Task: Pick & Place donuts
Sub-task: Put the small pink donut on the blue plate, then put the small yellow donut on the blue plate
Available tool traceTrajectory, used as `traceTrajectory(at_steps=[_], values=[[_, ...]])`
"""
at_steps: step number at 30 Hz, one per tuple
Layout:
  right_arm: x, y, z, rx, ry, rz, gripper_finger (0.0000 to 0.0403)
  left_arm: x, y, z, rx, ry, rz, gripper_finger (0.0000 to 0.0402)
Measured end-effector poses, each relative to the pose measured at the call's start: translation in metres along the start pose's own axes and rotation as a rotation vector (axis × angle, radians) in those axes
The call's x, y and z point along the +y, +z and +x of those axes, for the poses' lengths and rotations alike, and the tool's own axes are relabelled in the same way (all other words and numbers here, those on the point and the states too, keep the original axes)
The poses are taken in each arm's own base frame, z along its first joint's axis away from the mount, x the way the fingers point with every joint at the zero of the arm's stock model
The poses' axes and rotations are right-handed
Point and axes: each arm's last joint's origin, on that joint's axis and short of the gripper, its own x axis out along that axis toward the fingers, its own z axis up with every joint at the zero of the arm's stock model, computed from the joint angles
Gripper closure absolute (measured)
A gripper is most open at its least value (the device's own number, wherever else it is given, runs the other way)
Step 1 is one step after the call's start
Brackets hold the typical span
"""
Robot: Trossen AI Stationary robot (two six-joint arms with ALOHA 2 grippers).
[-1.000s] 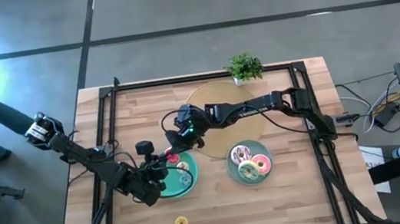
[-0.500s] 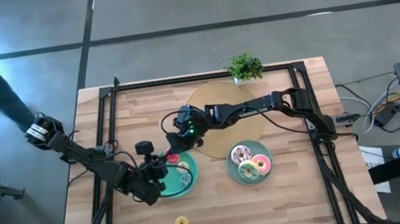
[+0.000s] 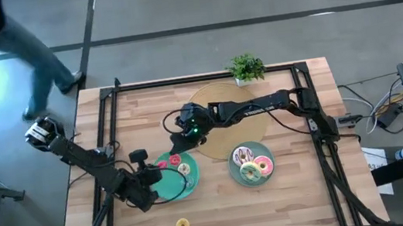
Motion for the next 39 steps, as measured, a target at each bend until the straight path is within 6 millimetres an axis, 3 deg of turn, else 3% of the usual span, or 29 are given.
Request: traceTrajectory(at_steps=[8, 15, 27, 39], values=[[0.002, 0.001, -0.003, -0.005, 0.005, -0.027, 0.0149, 0.001, -0.020, 0.028, 0.071, 0.028, -0.065, 0.0399], [0.002, 0.001, -0.003, -0.005, 0.005, -0.034, 0.0149, 0.003, -0.016, 0.035, 0.068, 0.034, -0.112, 0.0398], [0.014, -0.001, -0.015, -0.010, 0.020, -0.068, 0.0148, 0.001, -0.017, 0.037, 0.087, -0.014, -0.169, 0.0293], [0.036, -0.017, -0.062, -0.047, -0.127, -0.193, 0.0142, -0.006, 0.011, 0.011, 0.145, -0.269, -0.257, 0.0284]])
